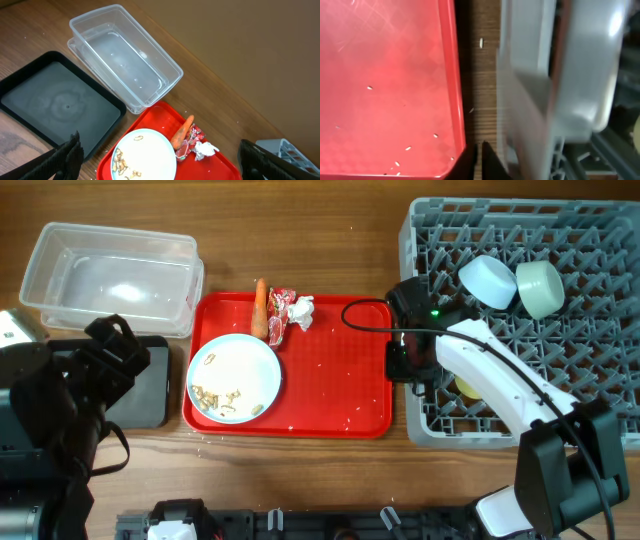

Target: Sort waste into correct bins and load items into the dishwasher rack

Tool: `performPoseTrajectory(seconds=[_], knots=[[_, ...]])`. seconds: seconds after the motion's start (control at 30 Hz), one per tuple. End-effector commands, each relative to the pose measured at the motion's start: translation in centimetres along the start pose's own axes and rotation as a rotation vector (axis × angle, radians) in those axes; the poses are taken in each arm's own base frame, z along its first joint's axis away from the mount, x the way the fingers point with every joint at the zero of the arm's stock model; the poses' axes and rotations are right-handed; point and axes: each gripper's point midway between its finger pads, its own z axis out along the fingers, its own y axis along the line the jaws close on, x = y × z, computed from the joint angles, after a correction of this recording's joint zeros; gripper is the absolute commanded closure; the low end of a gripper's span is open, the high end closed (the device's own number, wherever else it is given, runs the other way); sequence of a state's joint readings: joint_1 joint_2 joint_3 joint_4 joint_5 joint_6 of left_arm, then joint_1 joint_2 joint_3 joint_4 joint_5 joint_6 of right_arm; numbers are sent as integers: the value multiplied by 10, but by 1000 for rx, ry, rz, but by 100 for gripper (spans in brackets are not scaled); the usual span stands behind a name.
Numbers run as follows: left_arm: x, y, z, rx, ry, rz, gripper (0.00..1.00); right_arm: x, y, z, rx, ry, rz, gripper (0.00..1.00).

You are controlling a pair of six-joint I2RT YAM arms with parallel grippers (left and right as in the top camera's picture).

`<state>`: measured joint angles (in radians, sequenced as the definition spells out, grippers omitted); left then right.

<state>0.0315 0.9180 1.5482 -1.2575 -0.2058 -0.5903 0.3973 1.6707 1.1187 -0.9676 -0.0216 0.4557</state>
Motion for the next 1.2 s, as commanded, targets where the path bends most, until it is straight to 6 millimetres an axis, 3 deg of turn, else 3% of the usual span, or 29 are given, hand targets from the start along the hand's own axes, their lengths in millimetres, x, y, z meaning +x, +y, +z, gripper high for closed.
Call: performPoseTrajectory(seconds=[0.0,0.1,0.23,0.33,0.37,0.4,0.5,0.7,0.8,0.83,1.0,1.17], knots=[[-6,2,-3,-9,-24,-24,0,-20,-7,-10,33,-86,-75,79],[-6,2,-3,-9,-24,-24,0,-37,20,-42,-96,-168,-173,64],[-6,2,-3,-9,-24,-24,0,-57,53,-132,-288,-396,-278,55],[-6,2,-3,-9,-24,-24,0,-56,65,-202,-396,-570,-314,53],[-6,2,-3,-9,-24,-24,0,-52,69,-227,-441,-630,-331,44],[-6,2,-3,-9,-23,-24,0,-44,74,-258,-516,-700,-345,0],[-6,2,-3,-9,-24,-24,0,-23,76,-316,-650,-829,-317,0],[-6,2,-3,-9,-24,-24,0,11,9,-361,-395,-1092,-292,0],[-6,2,-3,-9,-24,-24,0,43,-26,-386,-283,-1226,-300,0],[-6,2,-3,-9,-24,-24,0,61,-45,-389,-238,-1257,-262,0],[-6,2,-3,-9,-24,-24,0,94,-78,-367,-176,-1313,-195,0],[-6,2,-3,-9,-24,-24,0,90,-89,-311,-193,-1383,-92,0]])
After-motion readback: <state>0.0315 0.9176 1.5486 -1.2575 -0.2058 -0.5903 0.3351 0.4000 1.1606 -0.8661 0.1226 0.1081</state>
